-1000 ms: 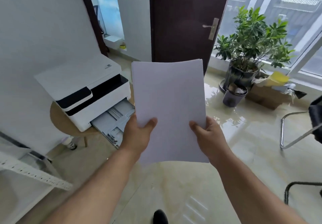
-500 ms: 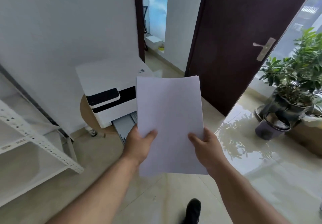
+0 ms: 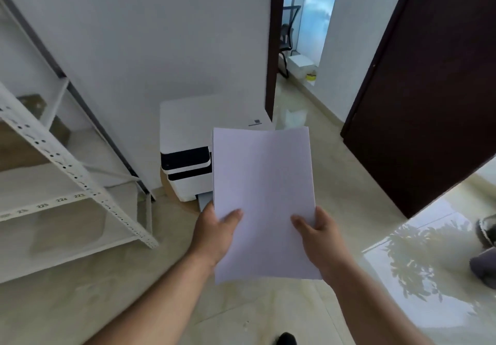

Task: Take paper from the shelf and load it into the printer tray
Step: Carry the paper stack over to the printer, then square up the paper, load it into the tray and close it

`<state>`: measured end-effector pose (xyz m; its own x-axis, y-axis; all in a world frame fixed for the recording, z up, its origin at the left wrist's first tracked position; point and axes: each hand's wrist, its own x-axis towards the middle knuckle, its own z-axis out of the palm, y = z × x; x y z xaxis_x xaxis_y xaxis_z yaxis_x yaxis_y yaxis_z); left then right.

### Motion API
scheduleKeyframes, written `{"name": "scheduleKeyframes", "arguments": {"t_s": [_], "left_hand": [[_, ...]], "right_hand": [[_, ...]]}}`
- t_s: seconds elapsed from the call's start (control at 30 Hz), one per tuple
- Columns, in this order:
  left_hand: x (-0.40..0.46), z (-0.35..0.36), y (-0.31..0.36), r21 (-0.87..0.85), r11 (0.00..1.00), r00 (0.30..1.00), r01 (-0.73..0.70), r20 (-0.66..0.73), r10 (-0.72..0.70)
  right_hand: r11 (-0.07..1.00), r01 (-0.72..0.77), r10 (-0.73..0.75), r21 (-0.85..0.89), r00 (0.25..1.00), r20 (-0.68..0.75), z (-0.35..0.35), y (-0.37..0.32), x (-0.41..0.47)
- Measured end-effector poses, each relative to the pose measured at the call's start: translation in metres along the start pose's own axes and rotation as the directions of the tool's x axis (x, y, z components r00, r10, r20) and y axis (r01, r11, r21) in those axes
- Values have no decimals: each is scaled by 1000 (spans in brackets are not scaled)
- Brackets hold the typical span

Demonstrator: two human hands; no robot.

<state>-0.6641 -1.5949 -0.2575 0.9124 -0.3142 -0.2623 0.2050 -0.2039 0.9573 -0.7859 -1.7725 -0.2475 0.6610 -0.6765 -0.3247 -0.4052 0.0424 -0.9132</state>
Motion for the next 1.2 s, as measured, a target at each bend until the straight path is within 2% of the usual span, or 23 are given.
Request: {"name": "scheduleKeyframes", "arguments": {"t_s": [0.27, 0.47, 0.7, 0.87, 1.03, 1.2], "left_hand": [[56, -20, 66, 50, 998, 981, -32, -188, 41], [136, -53, 93, 43, 997, 950, 58, -311, -42], [241, -86, 86, 160, 983, 976, 90, -208, -55], [299, -92, 80, 193, 978, 985, 83, -168, -51], [330, -90, 77, 278, 956, 988, 89, -145, -50], [326, -97, 74, 264, 949, 976, 173, -174, -130]], "right_hand": [[995, 91, -97, 44, 985, 144, 36, -74, 81], [996, 45, -28, -74, 976, 217, 93, -134, 150], [973, -22, 59, -232, 986, 153, 165, -158, 228], [947, -18, 53, -322, 994, 100, 194, -164, 272], [922, -13, 60, -387, 992, 111, 206, -165, 298], [913, 42, 10, -407, 992, 125, 197, -154, 312]]}}
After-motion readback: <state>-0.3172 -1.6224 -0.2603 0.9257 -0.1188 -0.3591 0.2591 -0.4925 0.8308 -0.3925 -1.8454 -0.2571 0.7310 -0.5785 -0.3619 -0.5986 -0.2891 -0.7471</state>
